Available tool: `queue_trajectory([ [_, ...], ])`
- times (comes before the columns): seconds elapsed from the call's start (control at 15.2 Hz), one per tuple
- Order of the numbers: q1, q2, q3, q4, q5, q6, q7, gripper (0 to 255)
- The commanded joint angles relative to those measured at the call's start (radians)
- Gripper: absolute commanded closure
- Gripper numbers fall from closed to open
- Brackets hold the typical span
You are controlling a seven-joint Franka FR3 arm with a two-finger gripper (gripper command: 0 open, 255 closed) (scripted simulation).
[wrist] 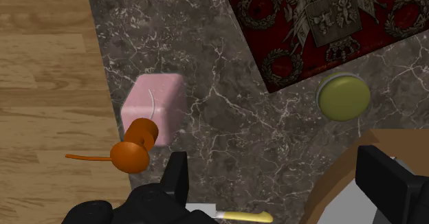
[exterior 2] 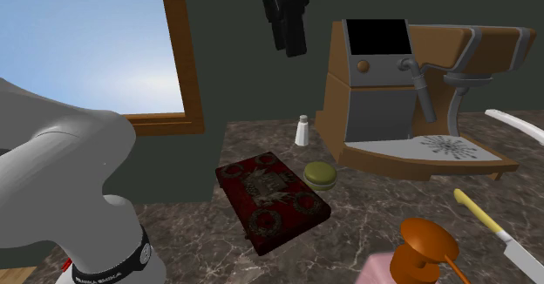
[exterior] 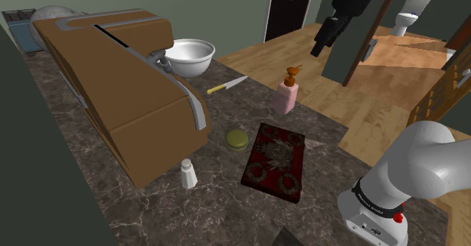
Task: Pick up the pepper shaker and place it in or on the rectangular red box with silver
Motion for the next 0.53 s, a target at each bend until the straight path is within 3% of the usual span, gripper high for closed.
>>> queue_trajectory([
  [0.0,0.000,0.000,0.000,0.000,0.000,0.000,0.000,0],
  [0.46,0.029,0.060,0.154,-0.062,0.065,0.101,0.165,0],
])
